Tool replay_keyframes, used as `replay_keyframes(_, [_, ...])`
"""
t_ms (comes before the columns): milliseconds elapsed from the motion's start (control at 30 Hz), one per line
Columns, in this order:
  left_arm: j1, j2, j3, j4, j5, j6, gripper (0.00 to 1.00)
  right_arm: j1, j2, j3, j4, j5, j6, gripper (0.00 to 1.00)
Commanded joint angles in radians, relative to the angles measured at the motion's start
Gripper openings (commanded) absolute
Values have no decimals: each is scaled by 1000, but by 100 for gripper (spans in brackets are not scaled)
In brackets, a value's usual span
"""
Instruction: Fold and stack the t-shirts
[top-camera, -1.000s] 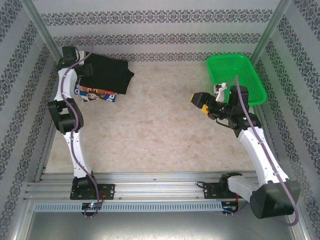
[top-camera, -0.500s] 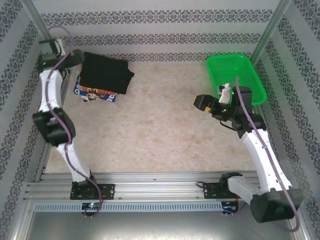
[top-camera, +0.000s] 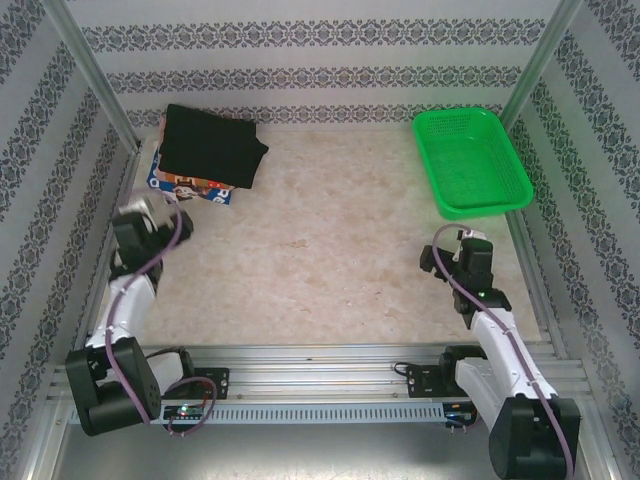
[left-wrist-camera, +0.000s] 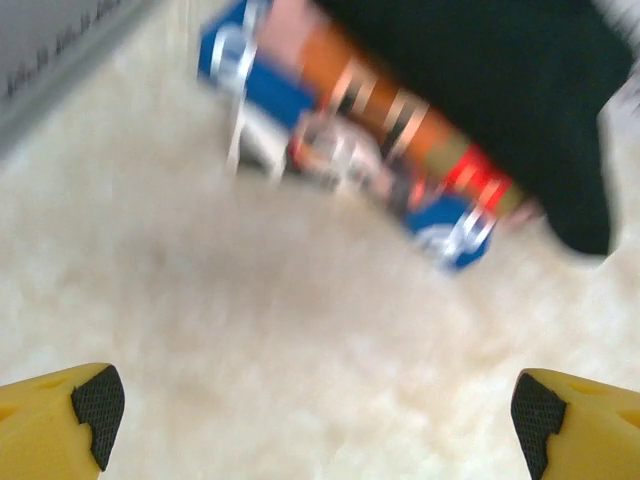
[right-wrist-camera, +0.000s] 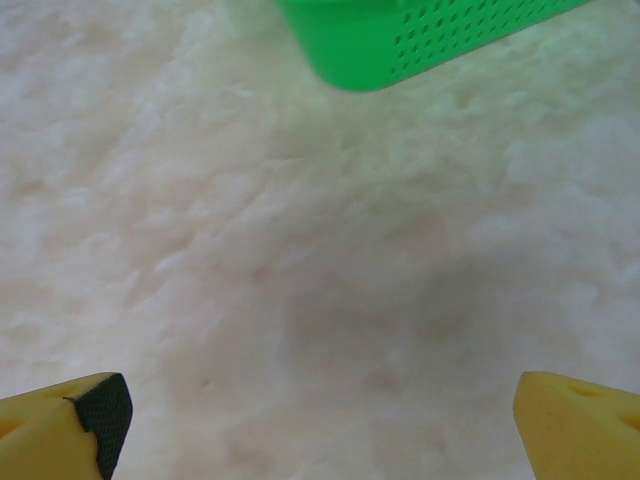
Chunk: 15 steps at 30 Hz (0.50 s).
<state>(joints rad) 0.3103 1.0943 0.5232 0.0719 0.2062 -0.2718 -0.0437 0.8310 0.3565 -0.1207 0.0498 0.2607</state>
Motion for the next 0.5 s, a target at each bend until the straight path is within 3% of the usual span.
replay_keyframes(0, [-25,-76,-187,409,-79,31,100,-5,2,-93,354,100,-102,98])
replay_keyframes(133, [-48,32,-276,601,-90,47,100,-5,71,-159,554,65,-128,98])
replay_keyframes(200, [-81,151,-290,742,-78,51,100,-4,117,-193,700,32,-132,98])
replay_keyframes(300, [-158,343,-273,982,-147,106,100,-5,218,-176,803,8,-127,98])
replay_keyframes(400, [-269,420,-197,891,-158,237,100,-4,376,-140,964,-27,-103,98])
replay_keyframes(467, [-301,525,-200,1054,-196,271,100,2,461,-74,961,-36,-157,98])
